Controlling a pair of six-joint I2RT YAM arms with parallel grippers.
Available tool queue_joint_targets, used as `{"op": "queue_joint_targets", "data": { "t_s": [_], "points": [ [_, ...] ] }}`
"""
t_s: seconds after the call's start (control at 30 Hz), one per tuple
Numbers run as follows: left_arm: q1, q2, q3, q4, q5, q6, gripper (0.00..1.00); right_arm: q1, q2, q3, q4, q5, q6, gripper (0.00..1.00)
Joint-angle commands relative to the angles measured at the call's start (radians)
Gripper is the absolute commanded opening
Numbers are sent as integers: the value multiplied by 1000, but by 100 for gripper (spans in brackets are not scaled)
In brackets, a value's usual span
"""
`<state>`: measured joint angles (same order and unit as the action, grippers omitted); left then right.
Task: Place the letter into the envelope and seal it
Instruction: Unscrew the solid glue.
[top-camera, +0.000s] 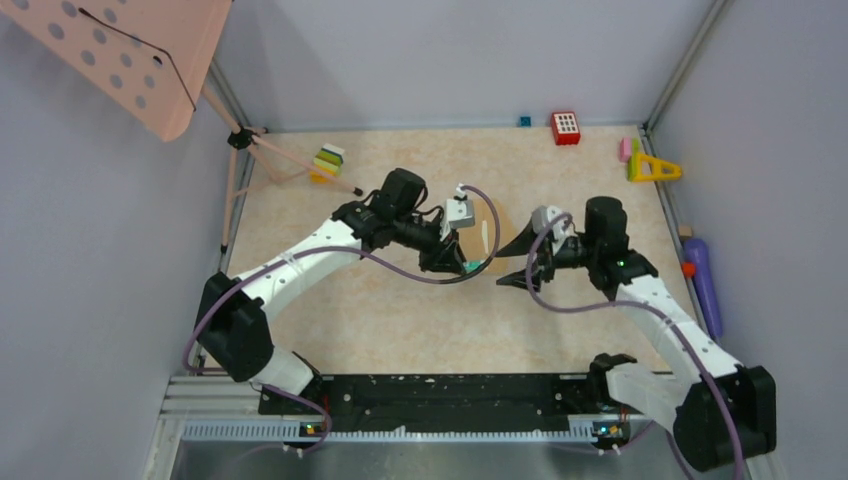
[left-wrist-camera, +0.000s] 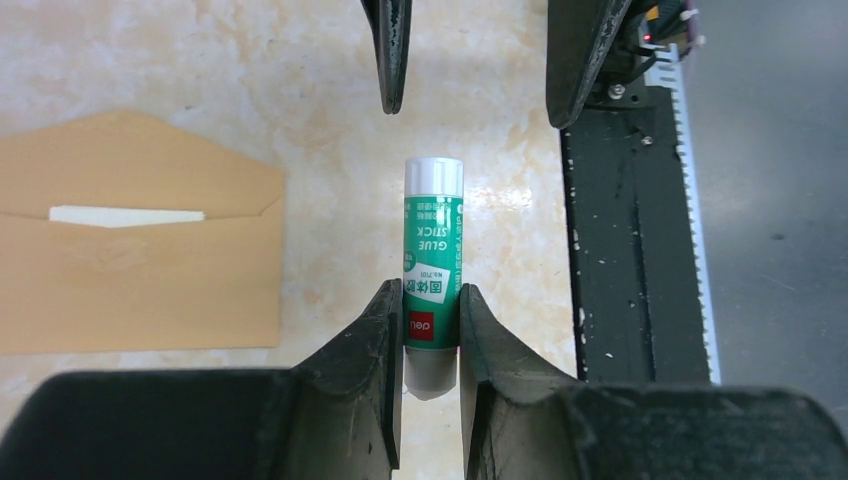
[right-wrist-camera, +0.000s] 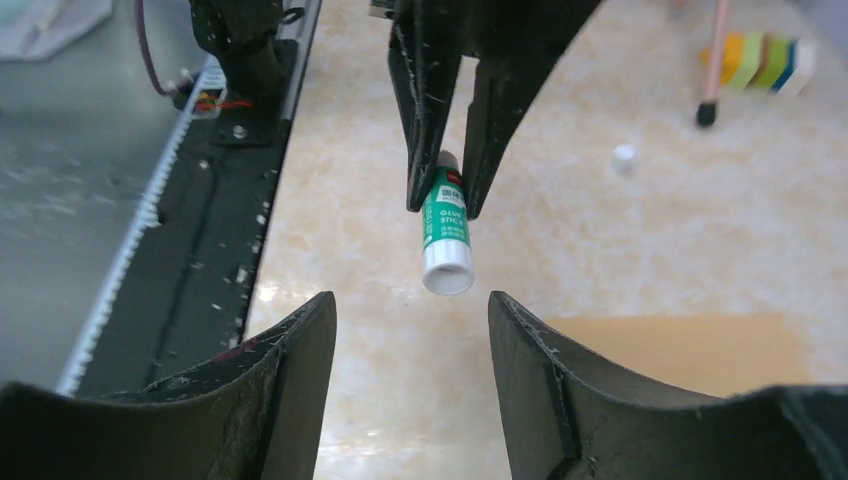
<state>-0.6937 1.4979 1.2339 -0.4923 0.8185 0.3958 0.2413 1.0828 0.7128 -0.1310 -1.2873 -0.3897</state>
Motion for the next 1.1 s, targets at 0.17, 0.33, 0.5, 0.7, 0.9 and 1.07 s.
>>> {"op": "queue_joint_targets", "data": {
  "t_s": [0.17,0.33,0.5,0.7,0.9,1.07],
  "points": [
    [2,77,25,9,190,-22,0,9,-85,-109,26,-49,-555,56],
    [2,102,33,7,213,-31,0,33,-88,-118,-11,-29,-610,52],
    [2,110,39,1,224,-31,0,80,-88,-123,-7,8,-620,49],
    [1,109,36,-5,226,-28,0,111,-87,-131,8,46,-620,42],
    [1,108,36,-6,225,-23,0,111,-95,-125,-50,75,-677,38],
    [2,110,35,-10,220,-18,0,111,-101,-114,-73,82,-692,35]
  ]
}}
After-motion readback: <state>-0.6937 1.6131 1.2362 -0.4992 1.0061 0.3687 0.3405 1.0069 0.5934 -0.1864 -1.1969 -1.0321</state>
